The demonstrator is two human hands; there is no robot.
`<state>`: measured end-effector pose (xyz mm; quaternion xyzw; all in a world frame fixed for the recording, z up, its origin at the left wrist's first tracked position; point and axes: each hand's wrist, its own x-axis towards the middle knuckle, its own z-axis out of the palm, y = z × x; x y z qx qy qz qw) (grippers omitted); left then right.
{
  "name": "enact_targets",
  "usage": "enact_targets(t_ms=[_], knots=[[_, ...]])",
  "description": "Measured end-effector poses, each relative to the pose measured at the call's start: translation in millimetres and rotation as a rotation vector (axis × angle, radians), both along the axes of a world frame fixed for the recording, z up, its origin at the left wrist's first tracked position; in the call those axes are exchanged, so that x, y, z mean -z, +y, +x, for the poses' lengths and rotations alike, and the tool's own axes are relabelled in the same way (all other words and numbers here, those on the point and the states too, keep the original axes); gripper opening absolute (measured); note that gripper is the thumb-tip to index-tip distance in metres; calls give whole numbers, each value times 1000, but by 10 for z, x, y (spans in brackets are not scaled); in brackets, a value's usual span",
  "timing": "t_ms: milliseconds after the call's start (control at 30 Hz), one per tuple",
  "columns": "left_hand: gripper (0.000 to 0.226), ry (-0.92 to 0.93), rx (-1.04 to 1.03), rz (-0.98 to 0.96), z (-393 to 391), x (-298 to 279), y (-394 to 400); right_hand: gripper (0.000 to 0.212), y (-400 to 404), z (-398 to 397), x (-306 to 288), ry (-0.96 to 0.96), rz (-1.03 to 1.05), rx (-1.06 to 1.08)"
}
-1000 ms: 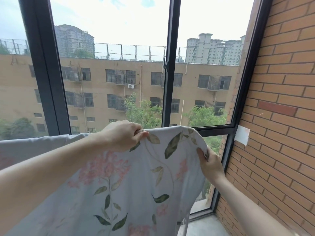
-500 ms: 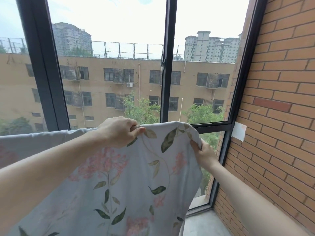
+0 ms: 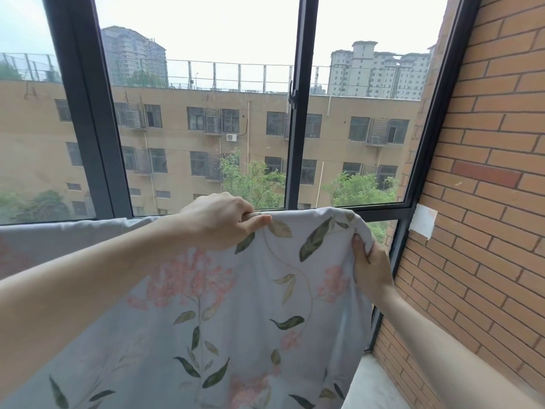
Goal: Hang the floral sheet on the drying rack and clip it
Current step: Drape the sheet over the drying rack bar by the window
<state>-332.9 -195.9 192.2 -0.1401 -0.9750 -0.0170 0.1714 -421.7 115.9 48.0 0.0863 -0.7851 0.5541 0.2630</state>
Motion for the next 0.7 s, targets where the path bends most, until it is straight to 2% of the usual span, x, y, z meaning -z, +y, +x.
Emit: enact_targets(t_ms=[233, 367, 433, 533, 567, 700], knots=[[66, 32, 13, -21, 17, 58, 124, 50, 190, 179, -78, 9, 119, 70], [67, 18, 4, -22, 47, 69, 112, 62, 152, 275, -355, 105, 146, 129], [67, 25, 9, -26, 72, 69, 108, 55, 7, 317, -532, 194, 239, 148], [63, 19, 9, -18, 127, 65, 100, 23, -362, 430, -743, 337, 387, 60], [62, 14, 7, -18, 148, 63, 95, 19, -489, 472, -782, 376, 446, 39], [53, 16, -18, -1, 281, 33, -44, 33, -778, 543, -848, 405, 582, 50]])
